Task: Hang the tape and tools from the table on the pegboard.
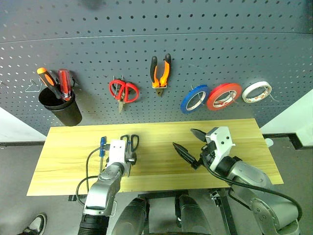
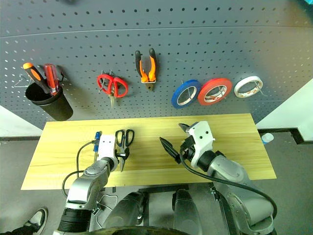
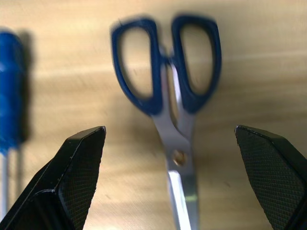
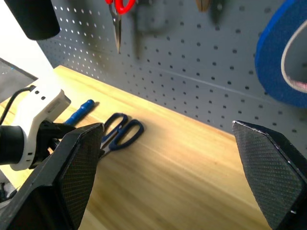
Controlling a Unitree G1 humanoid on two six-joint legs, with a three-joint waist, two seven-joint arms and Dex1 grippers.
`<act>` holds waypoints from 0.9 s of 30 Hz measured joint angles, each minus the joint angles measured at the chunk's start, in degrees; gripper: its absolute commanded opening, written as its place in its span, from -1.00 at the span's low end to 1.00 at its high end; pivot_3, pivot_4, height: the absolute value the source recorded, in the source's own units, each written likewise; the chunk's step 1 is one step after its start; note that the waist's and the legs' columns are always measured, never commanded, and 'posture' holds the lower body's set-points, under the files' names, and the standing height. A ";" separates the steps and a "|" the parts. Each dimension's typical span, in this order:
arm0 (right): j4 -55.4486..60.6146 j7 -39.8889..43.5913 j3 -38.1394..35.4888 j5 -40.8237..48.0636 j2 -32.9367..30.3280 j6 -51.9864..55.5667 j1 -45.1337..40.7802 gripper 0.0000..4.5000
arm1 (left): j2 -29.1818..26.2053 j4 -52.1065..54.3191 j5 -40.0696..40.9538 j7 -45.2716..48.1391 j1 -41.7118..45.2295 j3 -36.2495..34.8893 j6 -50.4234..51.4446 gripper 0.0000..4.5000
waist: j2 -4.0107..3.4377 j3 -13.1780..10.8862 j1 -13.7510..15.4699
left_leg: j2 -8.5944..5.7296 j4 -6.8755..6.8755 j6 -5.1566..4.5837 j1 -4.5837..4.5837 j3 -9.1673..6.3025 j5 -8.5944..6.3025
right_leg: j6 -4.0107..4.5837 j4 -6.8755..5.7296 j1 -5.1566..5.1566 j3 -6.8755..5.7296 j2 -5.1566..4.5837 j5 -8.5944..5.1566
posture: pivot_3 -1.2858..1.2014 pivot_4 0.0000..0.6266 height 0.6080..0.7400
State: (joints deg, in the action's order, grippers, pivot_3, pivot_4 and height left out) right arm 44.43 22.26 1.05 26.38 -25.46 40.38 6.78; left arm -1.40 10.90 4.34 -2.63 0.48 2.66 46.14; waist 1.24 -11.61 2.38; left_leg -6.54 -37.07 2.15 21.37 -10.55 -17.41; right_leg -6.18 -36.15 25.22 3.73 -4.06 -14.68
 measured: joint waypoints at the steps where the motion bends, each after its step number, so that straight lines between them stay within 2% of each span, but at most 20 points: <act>1: 0.39 0.56 -0.37 0.39 -0.76 0.15 0.48 0.99 | 0.36 0.00 -0.05 -0.14 0.10 0.03 0.33 1.00 | 0.03 -0.02 0.00 | 0.00 0.00 0.00 0.00 0.00 0.00 | 0.00 0.00 0.00 0.00 0.00 0.00 | 0.03 -0.28 0.99; 15: 5.22 3.46 -6.15 5.08 -6.40 0.67 7.70 0.99 | 1.46 -8.56 -2.34 -1.87 7.19 -1.38 0.94 1.00 | 0.26 -0.25 -0.19 | 0.01 -0.05 -0.05 -0.01 0.07 -0.03 | -0.03 0.00 -0.02 0.00 0.00 0.02 | 0.00 -0.23 0.99; 27: 8.71 5.31 -11.67 10.15 -10.01 1.31 11.84 0.99 | 2.95 -11.60 -2.70 -3.04 8.06 -1.58 0.70 1.00 | 0.42 -0.58 -0.16 | 0.01 -0.07 -0.09 -0.01 0.08 -0.05 | -0.04 0.00 -0.04 0.00 -0.02 0.03 | -0.02 -0.20 0.99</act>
State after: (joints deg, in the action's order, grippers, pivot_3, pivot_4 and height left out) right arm 53.13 27.57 -10.63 36.53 -35.47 41.68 18.62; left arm 1.55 -0.70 1.63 -5.67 8.54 1.09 46.84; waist 1.65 -12.19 2.22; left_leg -6.53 -37.14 2.06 21.36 -10.47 -17.46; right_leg -6.23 -36.15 25.18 3.73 -4.08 -14.65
